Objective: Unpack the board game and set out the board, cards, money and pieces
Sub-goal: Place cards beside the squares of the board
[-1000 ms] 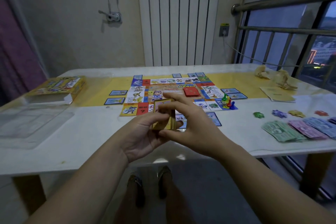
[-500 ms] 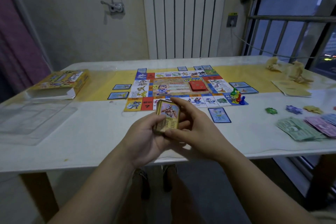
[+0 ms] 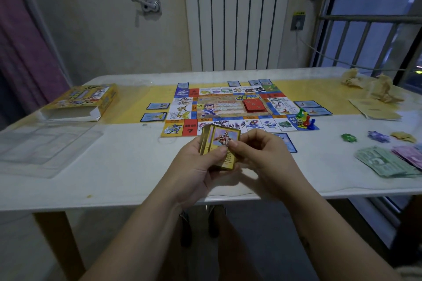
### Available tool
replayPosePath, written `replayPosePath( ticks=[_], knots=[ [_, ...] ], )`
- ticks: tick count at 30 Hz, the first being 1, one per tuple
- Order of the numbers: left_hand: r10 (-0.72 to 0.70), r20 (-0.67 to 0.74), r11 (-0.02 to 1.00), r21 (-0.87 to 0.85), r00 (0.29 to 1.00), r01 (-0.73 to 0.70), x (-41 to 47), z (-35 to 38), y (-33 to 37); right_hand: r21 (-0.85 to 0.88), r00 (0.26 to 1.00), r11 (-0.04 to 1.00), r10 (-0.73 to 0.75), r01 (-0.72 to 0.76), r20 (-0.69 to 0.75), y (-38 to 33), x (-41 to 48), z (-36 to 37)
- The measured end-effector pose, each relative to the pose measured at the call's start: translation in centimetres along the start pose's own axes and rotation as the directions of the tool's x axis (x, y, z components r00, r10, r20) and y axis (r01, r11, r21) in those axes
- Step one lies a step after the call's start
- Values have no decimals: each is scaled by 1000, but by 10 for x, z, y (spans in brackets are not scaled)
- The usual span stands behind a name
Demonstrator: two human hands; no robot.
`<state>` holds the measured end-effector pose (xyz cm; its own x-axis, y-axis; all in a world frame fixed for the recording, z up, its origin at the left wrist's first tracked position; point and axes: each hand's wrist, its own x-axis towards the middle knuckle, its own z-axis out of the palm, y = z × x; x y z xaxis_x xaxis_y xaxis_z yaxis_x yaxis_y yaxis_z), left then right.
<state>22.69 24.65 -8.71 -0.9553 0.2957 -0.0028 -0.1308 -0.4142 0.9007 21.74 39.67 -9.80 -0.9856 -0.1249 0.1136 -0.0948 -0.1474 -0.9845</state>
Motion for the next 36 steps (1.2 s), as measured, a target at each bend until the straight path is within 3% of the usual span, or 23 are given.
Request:
replayPosePath(
  ticks=[7, 13, 18, 23, 26, 36],
  knots=[
    [102, -90, 972, 222, 991, -79, -1, 4, -6, -102, 1000, 994, -29, 28, -2, -2, -2, -1],
    [29, -138, 940, 341, 990, 20, -6, -7, 2, -334, 997, 941, -70, 59, -20, -4, -4, 7],
    [69, -151, 884, 467, 986, 10, -13, -24, 6, -515, 997, 855, -79, 60, -15, -4, -6, 17],
    [75, -150, 917, 400, 986, -9, -13, -23, 8, -447, 1000, 894, -29, 23, -6, -9, -5, 15],
    [94, -151, 930, 366, 984, -33, -8, -20, 12, -309, 999, 950, 37, -38, -8, -15, -2, 13],
    [119, -166, 958, 279, 979, -69, 7, -16, 27, -216, 999, 976, 15, -24, -42, -30, 15, 22]
  ],
)
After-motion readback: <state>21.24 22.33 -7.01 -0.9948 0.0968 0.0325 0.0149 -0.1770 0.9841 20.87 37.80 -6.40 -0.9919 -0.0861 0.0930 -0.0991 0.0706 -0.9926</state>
